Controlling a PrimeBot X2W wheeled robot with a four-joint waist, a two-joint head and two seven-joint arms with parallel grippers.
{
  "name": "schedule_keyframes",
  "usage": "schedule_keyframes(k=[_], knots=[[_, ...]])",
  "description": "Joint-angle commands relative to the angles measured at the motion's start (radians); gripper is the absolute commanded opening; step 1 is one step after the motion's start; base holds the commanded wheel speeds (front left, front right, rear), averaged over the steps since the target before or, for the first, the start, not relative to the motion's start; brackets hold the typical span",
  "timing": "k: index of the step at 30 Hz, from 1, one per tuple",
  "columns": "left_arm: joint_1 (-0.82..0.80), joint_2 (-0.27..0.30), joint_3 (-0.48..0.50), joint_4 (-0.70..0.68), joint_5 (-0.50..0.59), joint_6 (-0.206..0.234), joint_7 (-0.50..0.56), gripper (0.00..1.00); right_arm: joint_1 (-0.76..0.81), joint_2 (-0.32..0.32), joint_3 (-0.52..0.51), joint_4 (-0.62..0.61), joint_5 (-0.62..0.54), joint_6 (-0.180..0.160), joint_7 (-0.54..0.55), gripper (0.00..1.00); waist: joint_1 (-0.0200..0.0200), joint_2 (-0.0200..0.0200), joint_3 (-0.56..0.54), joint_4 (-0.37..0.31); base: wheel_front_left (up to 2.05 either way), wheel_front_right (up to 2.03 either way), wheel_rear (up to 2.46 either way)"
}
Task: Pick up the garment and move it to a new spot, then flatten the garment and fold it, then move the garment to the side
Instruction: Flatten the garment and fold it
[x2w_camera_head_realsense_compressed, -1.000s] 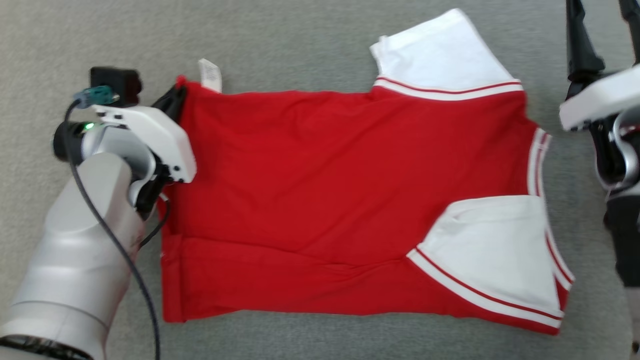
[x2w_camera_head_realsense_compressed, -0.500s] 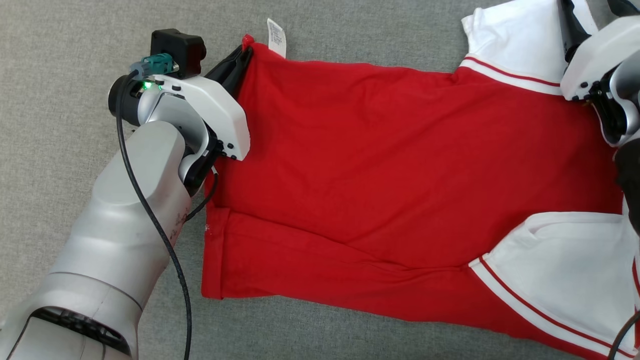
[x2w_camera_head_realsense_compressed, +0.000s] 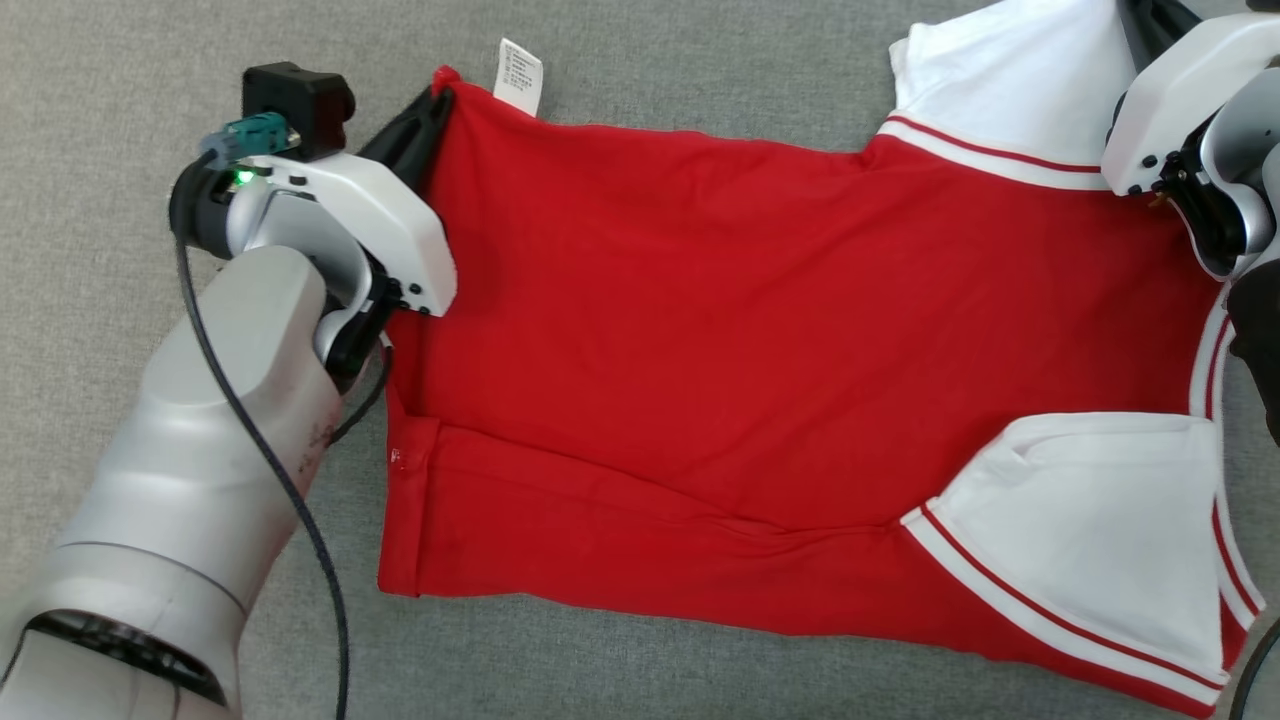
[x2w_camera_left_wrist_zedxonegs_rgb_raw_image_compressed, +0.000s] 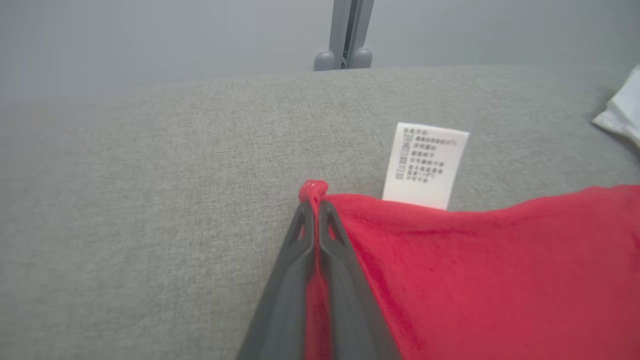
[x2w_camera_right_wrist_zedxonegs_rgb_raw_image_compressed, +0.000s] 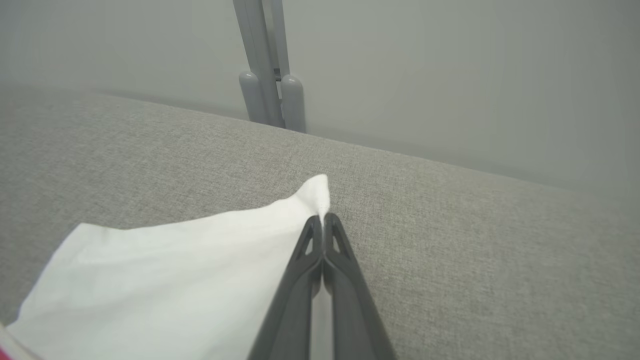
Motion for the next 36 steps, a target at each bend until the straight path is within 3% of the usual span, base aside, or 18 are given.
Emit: schedule_keyframes(k=[1, 8, 15, 19, 24, 33, 36], knots=[[-0.012, 0.017, 0.001, 0.003, -0.003, 0.0, -0.014, 0.0, 0.018, -0.008, 0.007, -0.015, 0.017, 0.0, -0.018, 0.0, 0.0, 0.0, -0.011, -0.01, 0.0, 0.0, 0.0], [0.057, 0.071, -0.02, -0.045, -0.005, 0.0, -0.071, 0.0, 0.126, -0.07, 0.082, -0.16, 0.136, 0.0, -0.093, 0.0, 0.0, 0.0, -0.059, -0.042, 0.0, 0.0, 0.0], [0.221, 0.154, -0.008, -0.229, -0.026, 0.01, -0.1, 0.0, 0.375, -0.161, 0.102, -0.44, 0.258, 0.0, -0.148, 0.0, 0.0, 0.0, -0.117, -0.071, 0.0, 0.0, 0.0], [0.335, 0.217, 0.021, -0.373, -0.047, 0.059, -0.104, 0.0, 0.537, -0.19, 0.051, -0.6, 0.308, 0.0, -0.156, 0.0, 0.0, 0.0, -0.148, -0.086, 0.0, 0.0, 0.0], [0.501, 0.308, 0.053, -0.595, -0.091, 0.133, -0.066, 0.0, 0.747, -0.178, -0.031, -0.788, 0.341, 0.0, -0.109, 0.0, 0.0, 0.0, -0.18, -0.115, 0.0, 0.0, 0.0], [0.733, 0.434, 0.123, -0.937, -0.17, 0.287, 0.0, 0.0, 1.052, -0.086, -0.218, -1.048, 0.296, 0.0, 0.01, 0.0, 0.0, 0.0, -0.198, -0.136, 0.0, 0.0, 0.0], [0.787, 0.455, 0.14, -1.001, -0.197, 0.316, 0.013, 0.0, 1.127, -0.039, -0.276, -1.112, 0.278, 0.0, 0.05, 0.0, 0.0, 0.0, -0.2, -0.14, 0.0, 0.0, 0.0]])
